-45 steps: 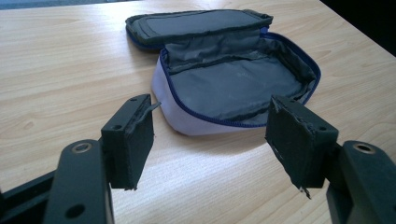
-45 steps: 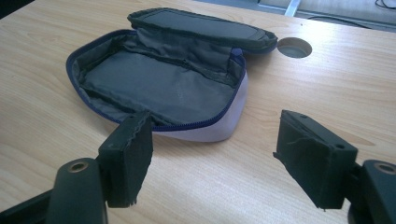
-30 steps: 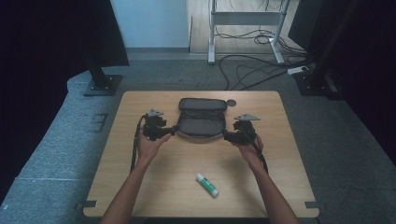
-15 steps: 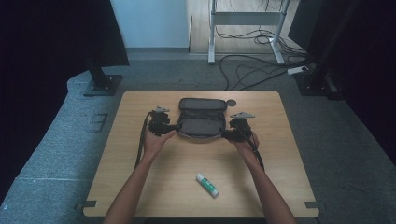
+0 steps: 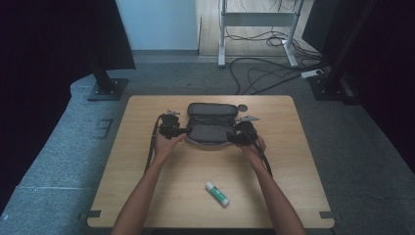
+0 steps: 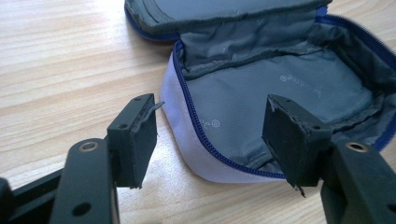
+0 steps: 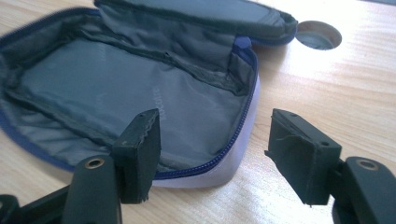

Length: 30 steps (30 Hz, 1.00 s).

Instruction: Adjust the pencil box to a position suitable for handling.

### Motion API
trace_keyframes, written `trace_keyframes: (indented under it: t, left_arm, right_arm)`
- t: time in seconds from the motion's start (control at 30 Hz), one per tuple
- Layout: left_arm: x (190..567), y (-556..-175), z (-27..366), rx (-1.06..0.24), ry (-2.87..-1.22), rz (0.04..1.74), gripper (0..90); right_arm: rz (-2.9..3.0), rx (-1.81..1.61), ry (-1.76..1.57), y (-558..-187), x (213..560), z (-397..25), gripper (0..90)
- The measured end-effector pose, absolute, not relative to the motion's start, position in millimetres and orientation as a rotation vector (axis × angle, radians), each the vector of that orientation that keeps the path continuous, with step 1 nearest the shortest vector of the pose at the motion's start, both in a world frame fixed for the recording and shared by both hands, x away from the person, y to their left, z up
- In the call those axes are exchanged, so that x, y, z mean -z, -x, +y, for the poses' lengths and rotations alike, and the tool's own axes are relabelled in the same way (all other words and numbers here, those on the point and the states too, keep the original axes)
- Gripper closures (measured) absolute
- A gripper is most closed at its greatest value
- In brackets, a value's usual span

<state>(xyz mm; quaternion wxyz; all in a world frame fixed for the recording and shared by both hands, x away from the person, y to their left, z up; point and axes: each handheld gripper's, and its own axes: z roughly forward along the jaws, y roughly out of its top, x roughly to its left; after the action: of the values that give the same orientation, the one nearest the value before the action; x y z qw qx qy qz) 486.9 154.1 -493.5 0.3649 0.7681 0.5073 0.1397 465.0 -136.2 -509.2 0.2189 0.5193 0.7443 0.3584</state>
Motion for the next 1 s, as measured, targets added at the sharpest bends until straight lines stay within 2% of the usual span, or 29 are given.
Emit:
trace_keyframes:
  t: [0.47, 0.7, 1.0]
  left_arm:
    - [516.0, -501.3, 147.9, -0.379, -2.027, 1.378, 41.6]
    - [525.5, -505.1, 146.7, -0.344, -2.035, 1.411, 42.3]
    - [530.4, -506.8, 146.0, -0.317, -2.049, 1.414, 47.7]
  right_arm:
    - [2.014, -0.988, -1.535, -480.0, 529.4, -143.3, 43.0]
    - [2.028, -0.969, -1.550, -482.9, 534.8, -142.1, 47.5]
    - [2.040, -0.941, -1.561, -485.1, 540.5, -139.7, 52.4]
